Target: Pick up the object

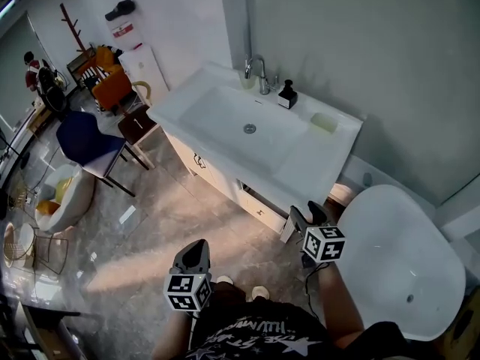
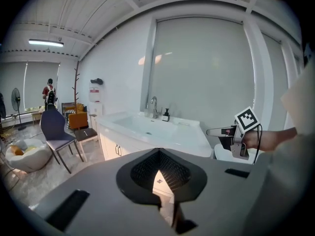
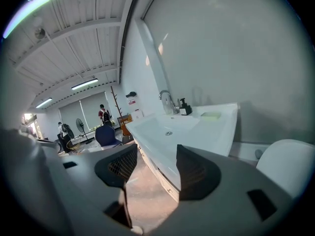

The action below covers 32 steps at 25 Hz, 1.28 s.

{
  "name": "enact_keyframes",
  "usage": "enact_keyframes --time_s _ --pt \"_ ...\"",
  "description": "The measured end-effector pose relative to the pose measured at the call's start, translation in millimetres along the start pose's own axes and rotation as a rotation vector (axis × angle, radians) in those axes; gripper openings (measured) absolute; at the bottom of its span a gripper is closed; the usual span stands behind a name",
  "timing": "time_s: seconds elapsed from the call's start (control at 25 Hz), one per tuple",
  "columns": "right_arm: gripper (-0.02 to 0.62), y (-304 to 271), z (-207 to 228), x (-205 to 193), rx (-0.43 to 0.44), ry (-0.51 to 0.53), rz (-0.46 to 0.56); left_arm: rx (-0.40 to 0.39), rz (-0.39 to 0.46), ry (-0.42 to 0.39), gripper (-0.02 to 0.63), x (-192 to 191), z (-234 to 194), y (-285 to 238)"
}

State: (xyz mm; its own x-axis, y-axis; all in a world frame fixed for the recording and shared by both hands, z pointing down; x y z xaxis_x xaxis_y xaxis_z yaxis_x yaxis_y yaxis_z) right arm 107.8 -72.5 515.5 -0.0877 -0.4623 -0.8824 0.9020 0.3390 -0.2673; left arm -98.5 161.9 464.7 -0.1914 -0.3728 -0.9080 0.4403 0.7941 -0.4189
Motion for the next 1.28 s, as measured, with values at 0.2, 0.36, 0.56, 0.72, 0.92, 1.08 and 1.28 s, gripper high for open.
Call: enact_keyframes --time_s 0.2,0.36,0.56,0.72,0.92,1.08,1.28 --pt "0.252 -3.1 31.0 4.4 -0.052 -0.023 0.010 -0.043 0.003 -0.006 0.015 15.3 14.5 -41.9" --pt "0.252 -12.6 51.2 12.4 -0.102 -0.046 0.019 -0.102 -0.006 -0.045 0.015 24.8 20.3 -81.1" --pt "0.252 -35.8 83.1 28.6 -0.169 -0.057 0.040 -0.186 -0.040 -0.063 0.015 44.3 33.7 -146.6" --pt "0.252 -56.2 107.3 42.1 -0.237 -0.090 0.049 -0.267 -0.056 -0.095 0.015 71.0 47.9 -204.6" --pt "0.252 -82.9 140.6 58.1 -0.324 -0.134 0.046 -0.359 -0.060 -0.149 0.015 99.6 64.1 -281.0" --pt "0.252 -96.9 165.1 71.8 -0.398 -0.165 0.056 -0.418 -0.062 -0.180 0.015 120.8 74.9 -333.0" --pt "0.252 -114.9 188.3 89.9 -0.466 -0.177 0.067 -0.493 -0.061 -0.195 0.015 143.6 92.7 -383.0"
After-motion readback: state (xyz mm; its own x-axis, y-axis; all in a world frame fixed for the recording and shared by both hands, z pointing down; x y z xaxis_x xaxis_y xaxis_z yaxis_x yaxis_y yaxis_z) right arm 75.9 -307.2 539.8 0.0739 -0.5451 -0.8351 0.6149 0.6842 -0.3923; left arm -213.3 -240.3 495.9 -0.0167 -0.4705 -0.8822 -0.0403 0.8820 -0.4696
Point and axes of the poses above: the fingertips, and each gripper's own axes: y backward along the fingers, z to its right, x out of its top, the point moved 2 cm from there along y, backward along the fingers, and after that the axes turned 15 degrees about x, right-handed, at the moved point
